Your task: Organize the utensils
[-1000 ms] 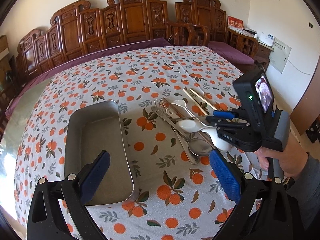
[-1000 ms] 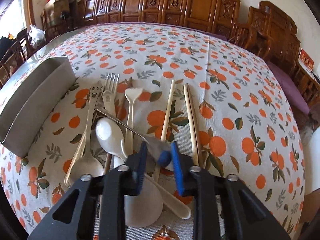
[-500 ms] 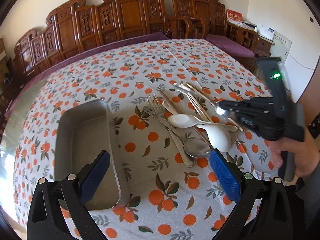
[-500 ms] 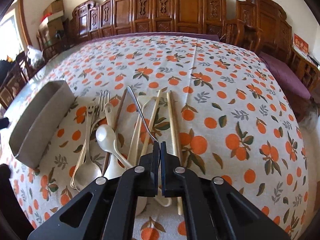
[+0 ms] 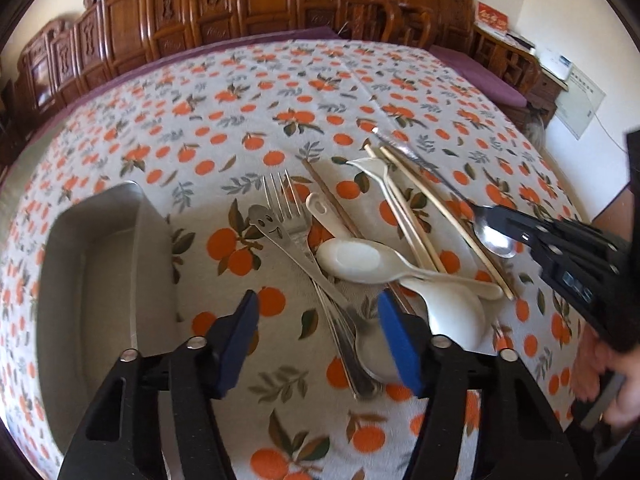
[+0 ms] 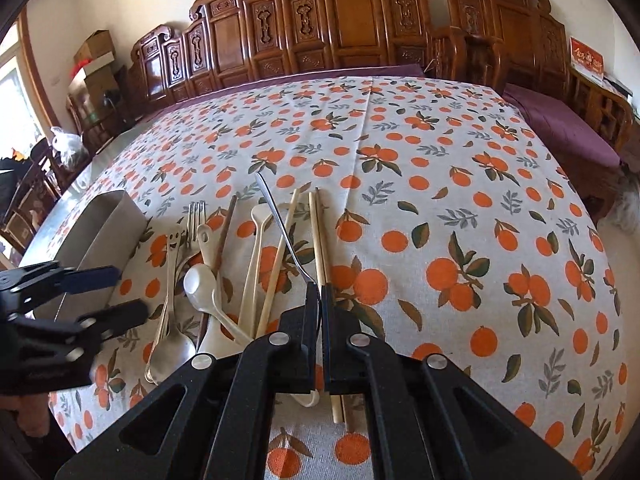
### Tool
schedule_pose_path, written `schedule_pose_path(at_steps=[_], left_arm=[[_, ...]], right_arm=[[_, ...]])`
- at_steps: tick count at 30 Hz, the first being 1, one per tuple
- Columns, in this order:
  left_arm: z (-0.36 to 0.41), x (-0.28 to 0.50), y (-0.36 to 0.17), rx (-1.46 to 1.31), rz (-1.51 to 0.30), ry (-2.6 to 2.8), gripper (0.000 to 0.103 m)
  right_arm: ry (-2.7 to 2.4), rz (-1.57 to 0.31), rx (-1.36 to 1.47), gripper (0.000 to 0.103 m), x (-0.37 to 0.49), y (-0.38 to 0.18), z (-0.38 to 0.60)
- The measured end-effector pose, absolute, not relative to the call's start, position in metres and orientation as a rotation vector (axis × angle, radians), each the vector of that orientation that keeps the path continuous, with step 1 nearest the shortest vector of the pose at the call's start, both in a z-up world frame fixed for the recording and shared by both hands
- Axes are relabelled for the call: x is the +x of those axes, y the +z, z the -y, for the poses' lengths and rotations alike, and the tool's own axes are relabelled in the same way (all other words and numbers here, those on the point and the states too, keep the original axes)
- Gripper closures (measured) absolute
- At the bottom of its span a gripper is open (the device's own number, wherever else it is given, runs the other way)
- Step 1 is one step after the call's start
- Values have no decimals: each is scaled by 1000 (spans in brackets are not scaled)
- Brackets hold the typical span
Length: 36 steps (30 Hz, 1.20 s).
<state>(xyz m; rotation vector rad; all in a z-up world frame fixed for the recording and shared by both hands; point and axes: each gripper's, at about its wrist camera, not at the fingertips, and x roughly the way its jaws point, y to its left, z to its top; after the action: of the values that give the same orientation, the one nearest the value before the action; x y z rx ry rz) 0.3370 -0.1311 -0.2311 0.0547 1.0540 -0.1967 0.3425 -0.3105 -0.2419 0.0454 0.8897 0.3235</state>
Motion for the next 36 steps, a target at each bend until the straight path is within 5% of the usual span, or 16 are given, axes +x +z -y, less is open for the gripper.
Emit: schedule_pose_path(at_steps=[9, 13, 20, 36], left_arm=[[133, 356, -256, 35, -1127, -162, 63], [133, 358, -254, 10, -1134, -186, 82], [125, 349, -248, 7, -1122, -193, 98], [106, 321, -219, 33, -1052, -203, 102]], right_arm=[[320, -895, 62, 100, 342, -243, 314], [323, -895, 55, 100, 342, -243, 312], [323, -892, 51, 100, 342, -243, 309], [338, -884, 39, 100, 330, -233, 292]])
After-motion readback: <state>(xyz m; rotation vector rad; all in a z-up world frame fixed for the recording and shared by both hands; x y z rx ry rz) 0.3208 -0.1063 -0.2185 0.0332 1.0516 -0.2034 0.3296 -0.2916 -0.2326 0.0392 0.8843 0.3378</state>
